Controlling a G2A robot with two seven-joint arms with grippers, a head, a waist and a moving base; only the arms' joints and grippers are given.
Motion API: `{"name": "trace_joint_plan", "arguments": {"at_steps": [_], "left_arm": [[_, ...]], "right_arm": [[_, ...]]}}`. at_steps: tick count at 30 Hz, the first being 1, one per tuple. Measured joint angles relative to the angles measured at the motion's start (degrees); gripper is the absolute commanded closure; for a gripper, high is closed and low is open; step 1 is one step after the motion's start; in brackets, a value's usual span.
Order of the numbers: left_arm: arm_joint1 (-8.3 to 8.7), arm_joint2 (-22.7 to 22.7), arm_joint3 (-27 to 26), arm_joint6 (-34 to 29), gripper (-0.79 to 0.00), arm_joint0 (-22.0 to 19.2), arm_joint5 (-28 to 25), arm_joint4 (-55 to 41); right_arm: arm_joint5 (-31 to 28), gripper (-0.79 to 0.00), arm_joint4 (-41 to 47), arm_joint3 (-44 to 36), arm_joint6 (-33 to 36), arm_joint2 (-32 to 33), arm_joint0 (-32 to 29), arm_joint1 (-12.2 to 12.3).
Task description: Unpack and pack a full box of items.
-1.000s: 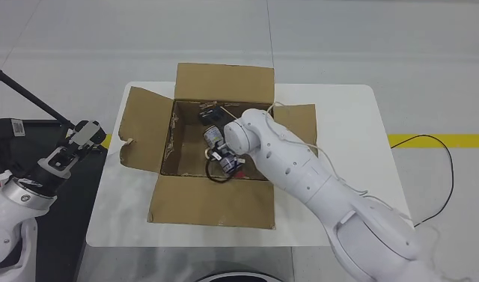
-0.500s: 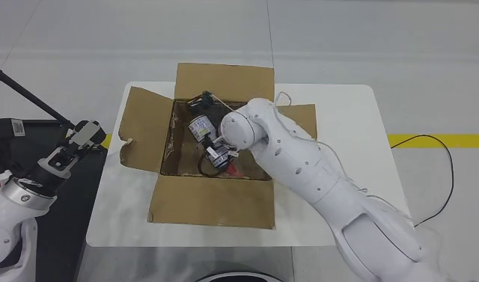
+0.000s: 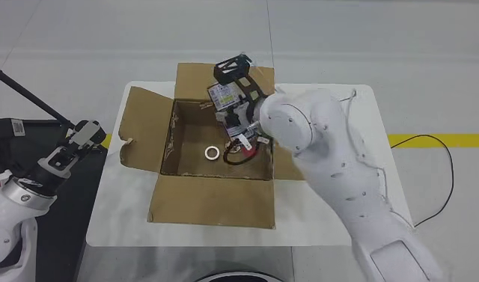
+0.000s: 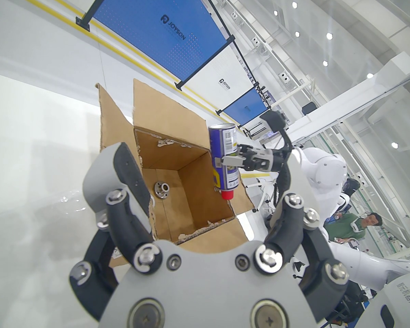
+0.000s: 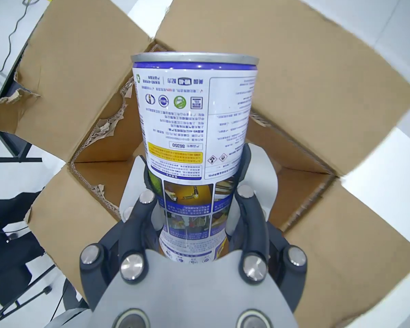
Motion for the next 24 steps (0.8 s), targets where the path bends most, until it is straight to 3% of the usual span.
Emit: {"name": "trace_joint_plan", "arguments": {"at_steps": [11, 24], "left_arm": [[0.00, 0.00, 0.00, 0.00, -0.785, 0.00, 0.00, 0.00], [0.00, 0.00, 0.00, 0.00, -0.785, 0.00, 0.00, 0.00]], "right_arm": [[0.75, 0.000, -10.99, -17.98, 5.10, 12.44, -7.76, 2.93], [0.76, 0.000, -10.94, -17.87, 5.12, 12.44, -7.76, 2.92]]}}
